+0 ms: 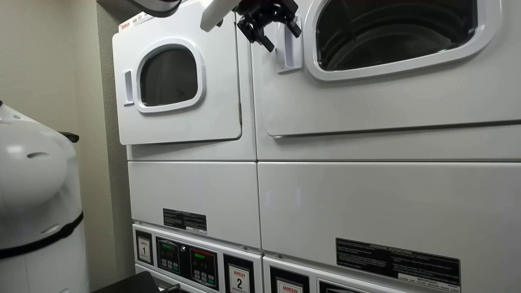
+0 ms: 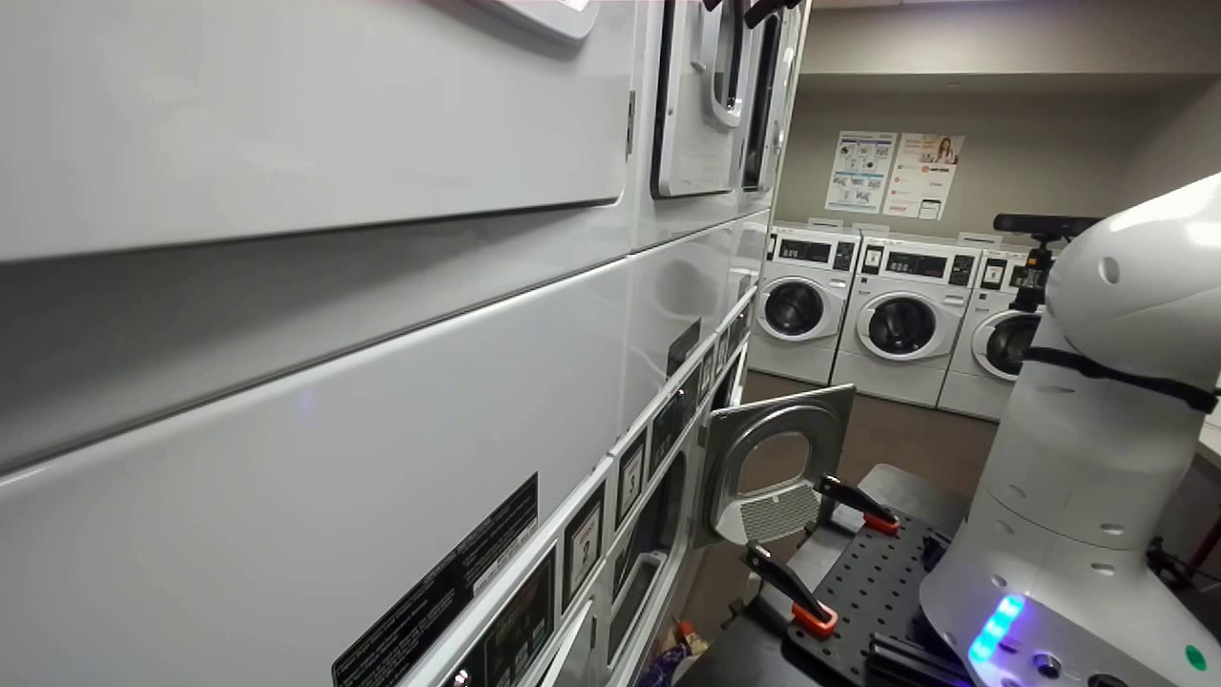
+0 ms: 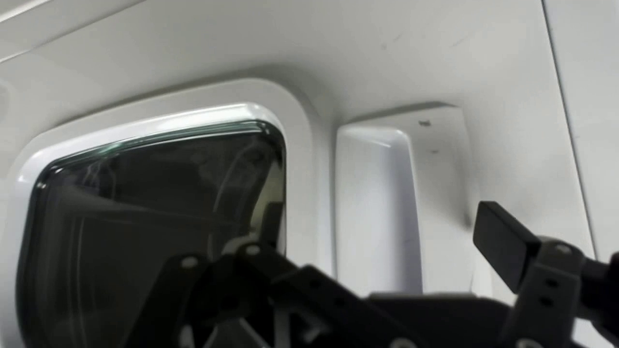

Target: Close the second washing machine from the left at the top

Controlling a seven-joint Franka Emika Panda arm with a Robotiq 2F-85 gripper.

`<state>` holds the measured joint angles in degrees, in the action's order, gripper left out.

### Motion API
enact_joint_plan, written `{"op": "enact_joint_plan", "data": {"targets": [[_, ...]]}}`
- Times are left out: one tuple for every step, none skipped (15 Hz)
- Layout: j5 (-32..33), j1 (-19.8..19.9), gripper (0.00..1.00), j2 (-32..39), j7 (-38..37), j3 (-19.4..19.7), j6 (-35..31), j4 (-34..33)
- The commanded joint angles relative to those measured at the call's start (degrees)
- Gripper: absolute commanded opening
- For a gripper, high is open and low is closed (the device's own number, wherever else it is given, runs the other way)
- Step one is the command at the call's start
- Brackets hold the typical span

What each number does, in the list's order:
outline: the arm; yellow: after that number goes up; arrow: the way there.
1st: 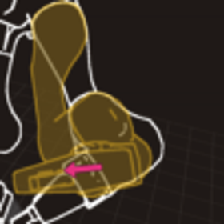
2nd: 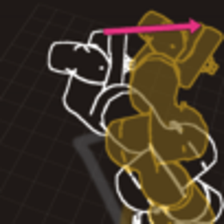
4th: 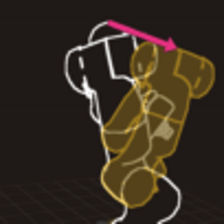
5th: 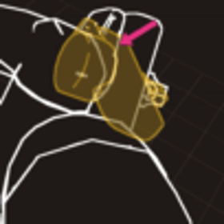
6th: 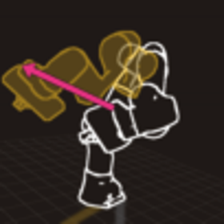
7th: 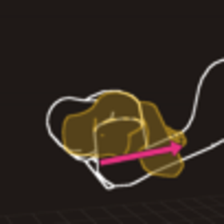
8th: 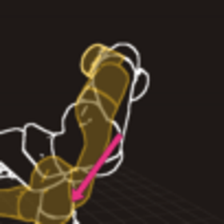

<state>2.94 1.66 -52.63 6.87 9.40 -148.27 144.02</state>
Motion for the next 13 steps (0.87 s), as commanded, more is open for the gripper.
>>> {"op": "enact_joint_plan", "data": {"targets": [[2.0,3.3,1.0,-7.1,1.8,-0.6,9.6,-1.9],[2.5,3.5,1.0,-8.7,2.5,-0.2,12.7,-2.7],[3.0,3.9,1.0,-10.7,3.2,0.1,16.6,-3.7],[3.6,4.3,1.0,-12.3,3.8,0.3,20.1,-4.6],[4.1,4.5,1.0,-13.5,4.4,0.7,23.1,-5.5],[4.7,4.5,1.0,-14.5,4.9,1.0,25.7,-6.4],[5.3,4.8,1.0,-15.9,5.0,1.2,27.5,-6.5],[5.7,4.8,1.0,-17.1,5.0,1.5,28.8,-6.7],[6.1,4.6,1.0,-18.1,5.1,1.8,29.9,-6.7],[6.5,4.5,1.0,-18.5,5.3,2.0,30.4,-7.1],[6.8,4.4,1.0,-19.3,5.2,2.2,30.9,-7.1],[7.1,4.4,1.0,-19.8,5.2,2.4,31.1,-7.1],[7.4,4.3,1.0,-20.4,5.2,2.5,31.3,-6.9]]}}
